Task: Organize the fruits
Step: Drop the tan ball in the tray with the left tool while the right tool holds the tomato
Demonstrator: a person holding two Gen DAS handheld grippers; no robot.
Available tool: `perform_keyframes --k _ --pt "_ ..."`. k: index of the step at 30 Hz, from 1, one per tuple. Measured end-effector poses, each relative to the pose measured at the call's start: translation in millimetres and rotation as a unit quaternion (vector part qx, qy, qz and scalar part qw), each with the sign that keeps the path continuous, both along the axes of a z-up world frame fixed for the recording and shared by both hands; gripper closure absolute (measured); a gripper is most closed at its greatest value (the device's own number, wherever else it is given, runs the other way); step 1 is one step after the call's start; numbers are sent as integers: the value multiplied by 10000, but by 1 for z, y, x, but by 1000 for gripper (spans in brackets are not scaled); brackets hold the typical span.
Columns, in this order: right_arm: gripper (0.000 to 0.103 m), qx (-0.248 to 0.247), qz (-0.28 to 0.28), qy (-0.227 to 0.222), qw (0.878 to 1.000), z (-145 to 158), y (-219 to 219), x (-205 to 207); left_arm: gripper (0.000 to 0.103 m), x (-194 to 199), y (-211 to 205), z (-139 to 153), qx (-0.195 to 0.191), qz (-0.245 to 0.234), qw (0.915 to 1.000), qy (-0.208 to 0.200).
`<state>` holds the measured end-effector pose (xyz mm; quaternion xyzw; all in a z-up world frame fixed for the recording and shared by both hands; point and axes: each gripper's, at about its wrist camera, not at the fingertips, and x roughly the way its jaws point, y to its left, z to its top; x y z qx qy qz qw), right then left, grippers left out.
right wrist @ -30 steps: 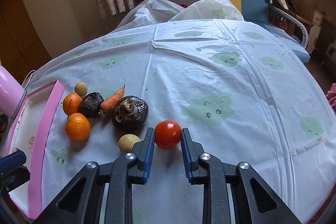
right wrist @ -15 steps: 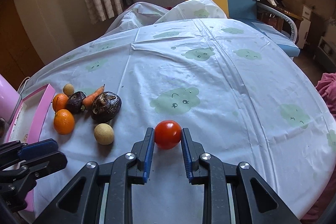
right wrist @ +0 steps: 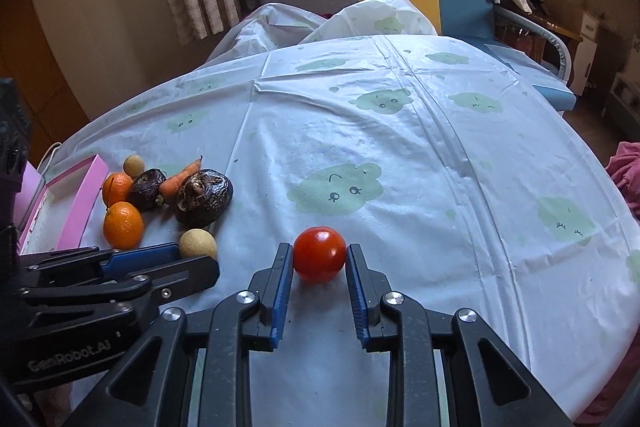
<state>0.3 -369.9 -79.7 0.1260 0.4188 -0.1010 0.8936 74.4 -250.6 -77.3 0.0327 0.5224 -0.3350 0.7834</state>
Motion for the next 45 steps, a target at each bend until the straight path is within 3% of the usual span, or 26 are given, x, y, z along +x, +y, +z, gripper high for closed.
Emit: perform_keyframes --k 11,21,25,32,38,45 --pt "77 -274 33 58 9996 1 6 1 74 -15 39 21 -22 232 9995 -200" --pt "77 -332 373 88 9987 6 30 1 74 -28 116 61 -212 830 9944 -620" --pt "77 -400 668 65 9969 10 53 2 74 -18 162 65 -236 1427 9875 -623" --pt "78 -361 1208 -18 9920 20 95 5 74 7 237 50 133 2547 9653 -554" --pt "78 -259 1713 -68 9848 30 133 8 74 7 265 46 215 2905 9545 -639" --pt "78 -190 2242 -119 9743 42 174 13 74 -1 277 52 111 3006 9509 -724"
